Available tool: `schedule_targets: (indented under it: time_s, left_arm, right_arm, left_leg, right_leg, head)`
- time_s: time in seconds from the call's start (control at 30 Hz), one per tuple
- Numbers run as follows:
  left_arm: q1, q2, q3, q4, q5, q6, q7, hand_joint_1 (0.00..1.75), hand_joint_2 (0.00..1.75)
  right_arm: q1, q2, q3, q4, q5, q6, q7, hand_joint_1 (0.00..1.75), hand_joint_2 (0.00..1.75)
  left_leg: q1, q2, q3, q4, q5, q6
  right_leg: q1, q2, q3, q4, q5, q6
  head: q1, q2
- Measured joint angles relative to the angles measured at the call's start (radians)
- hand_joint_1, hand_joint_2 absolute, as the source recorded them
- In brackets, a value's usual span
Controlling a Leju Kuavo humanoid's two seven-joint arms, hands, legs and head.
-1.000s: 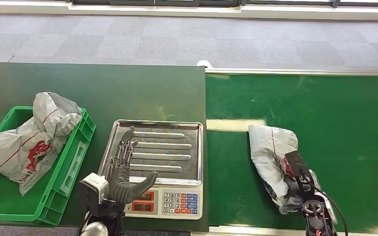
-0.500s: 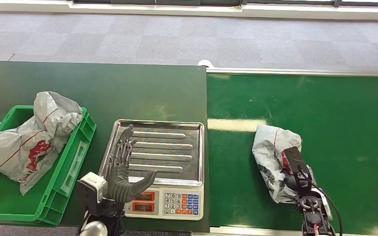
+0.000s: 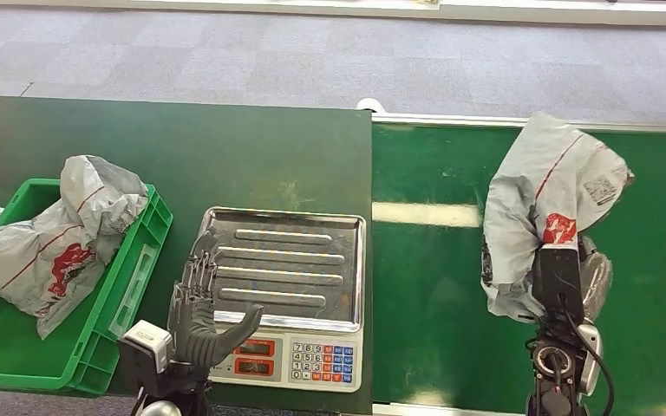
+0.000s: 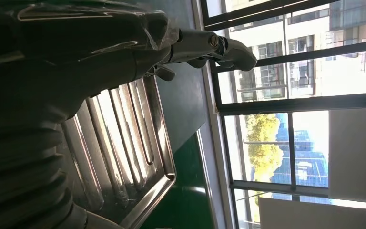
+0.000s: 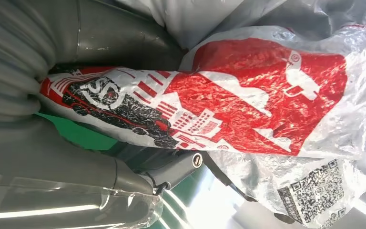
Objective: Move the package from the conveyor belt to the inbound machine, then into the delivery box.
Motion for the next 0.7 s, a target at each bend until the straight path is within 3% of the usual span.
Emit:
schedule_targets:
  time_s: [0.17, 0.33, 0.43, 0.63, 0.7]
  left_arm:
    - [-0.013, 0.000, -0.016, 0.020, 0.002, -0.013, -0.020, 0.00, 1.75]
    - [-0.052, -0.002, -0.033, 0.041, 0.007, -0.036, -0.020, 0.00, 1.75]
    - [-0.083, -0.002, -0.043, 0.058, 0.018, -0.048, -0.018, 0.00, 1.75]
    - [-0.139, 0.004, -0.060, 0.094, 0.039, -0.060, -0.006, 0.00, 1.75]
    - [-0.159, 0.006, -0.064, 0.107, 0.048, -0.059, 0.002, 0.00, 1.75]
  right_arm:
    - [0.047, 0.021, 0.119, -0.264, 0.073, -0.023, 0.015, 1.75, 1.75]
    - [0.007, 0.038, 0.250, -0.332, 0.071, 0.060, 0.064, 1.75, 1.75]
    - [-0.053, 0.047, 0.303, -0.283, 0.026, 0.181, 0.122, 1.75, 1.75]
    - [-0.160, 0.064, 0.352, -0.065, -0.036, 0.336, 0.153, 1.66, 1.75]
    - [-0.192, 0.065, 0.368, 0.035, -0.039, 0.395, 0.157, 1.71, 1.75]
  left_leg:
    - [0.000, 0.001, 0.000, 0.000, 0.000, 0.000]
    - [0.000, 0.001, 0.000, 0.000, 0.002, 0.000]
    - [0.000, 0.001, 0.000, 0.000, 0.003, 0.000]
    - [0.000, -0.002, -0.001, 0.000, 0.004, 0.000]
    - [0.000, -0.002, -0.001, 0.000, 0.004, 0.000]
  right_leg:
    - [0.000, 0.000, -0.001, 0.000, 0.000, 0.000]
    - [0.000, 0.000, 0.000, 0.000, 0.000, 0.000]
    - [0.000, 0.000, 0.000, 0.001, 0.001, 0.000]
    - [0.000, -0.002, 0.000, 0.001, 0.001, 0.000]
    - [0.000, -0.002, 0.000, 0.001, 0.001, 0.000]
  head:
    - [0.000, 0.000]
    - [0.000, 0.000]
    - [0.000, 0.000]
    - [0.000, 0.000]
    - [0.000, 0.000]
